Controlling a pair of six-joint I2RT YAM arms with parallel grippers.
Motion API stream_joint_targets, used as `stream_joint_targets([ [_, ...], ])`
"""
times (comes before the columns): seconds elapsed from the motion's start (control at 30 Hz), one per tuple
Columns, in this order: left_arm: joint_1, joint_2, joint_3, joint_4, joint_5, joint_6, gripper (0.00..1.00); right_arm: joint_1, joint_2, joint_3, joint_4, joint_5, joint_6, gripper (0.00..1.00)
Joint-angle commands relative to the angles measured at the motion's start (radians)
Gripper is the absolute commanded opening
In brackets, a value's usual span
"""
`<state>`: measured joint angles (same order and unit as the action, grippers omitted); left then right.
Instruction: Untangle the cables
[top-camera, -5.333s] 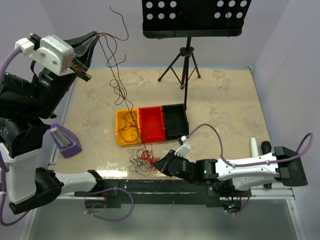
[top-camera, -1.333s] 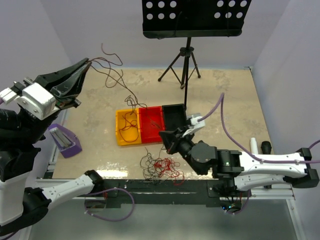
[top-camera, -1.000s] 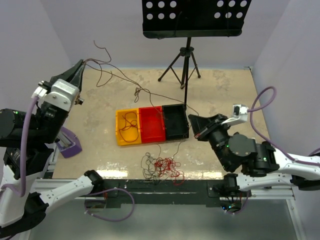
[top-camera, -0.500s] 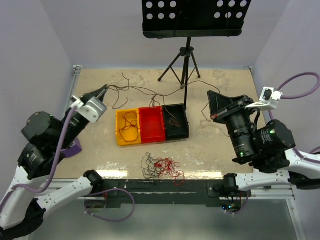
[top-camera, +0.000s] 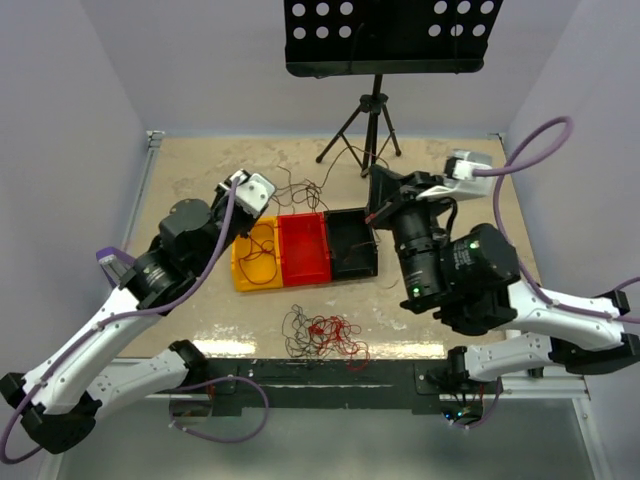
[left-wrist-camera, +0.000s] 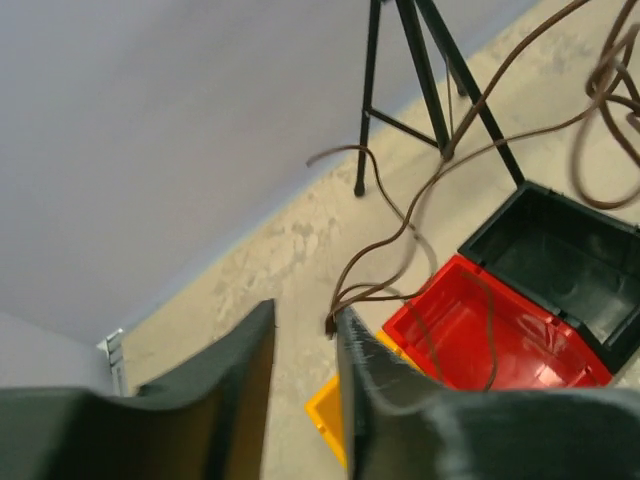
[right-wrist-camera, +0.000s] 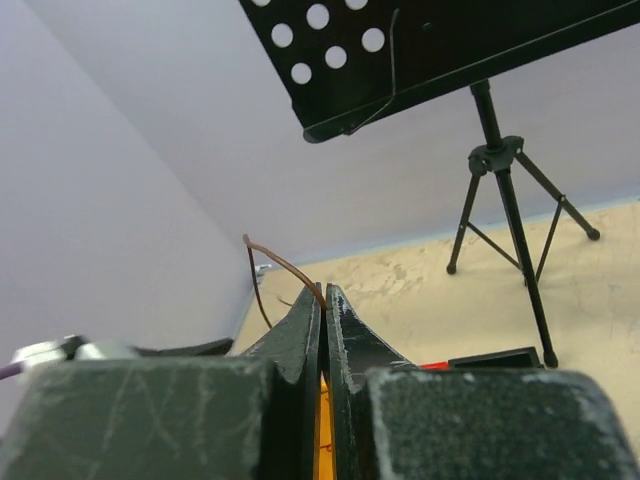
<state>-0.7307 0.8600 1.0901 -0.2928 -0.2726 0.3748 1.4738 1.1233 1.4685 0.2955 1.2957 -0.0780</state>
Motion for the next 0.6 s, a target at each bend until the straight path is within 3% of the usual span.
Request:
stream_joint_targets([
  [0.0,0.004,0.011,-0.036,0.026,0.027,-0.169,0.44,-0.007,0.044,0.102,-0.013,-0.059,-0.039,0.00],
  [0.13,0.005,0.019,-0.044,0.024,0.085,-0.253,0.55,-0.024,0.102,0.180,-0.042,-0.096,-0.059,0.00],
  [0.37,0.025,0.027,-0.022,0.014,0.128,-0.358,0.86,-0.131,0.193,0.332,-0.206,-0.188,0.014,0.00],
  [0.57,0.043,-0.012,-0.049,-0.017,0.085,-0.394,1.00,-0.184,0.243,0.391,-0.291,-0.256,0.049,0.00],
])
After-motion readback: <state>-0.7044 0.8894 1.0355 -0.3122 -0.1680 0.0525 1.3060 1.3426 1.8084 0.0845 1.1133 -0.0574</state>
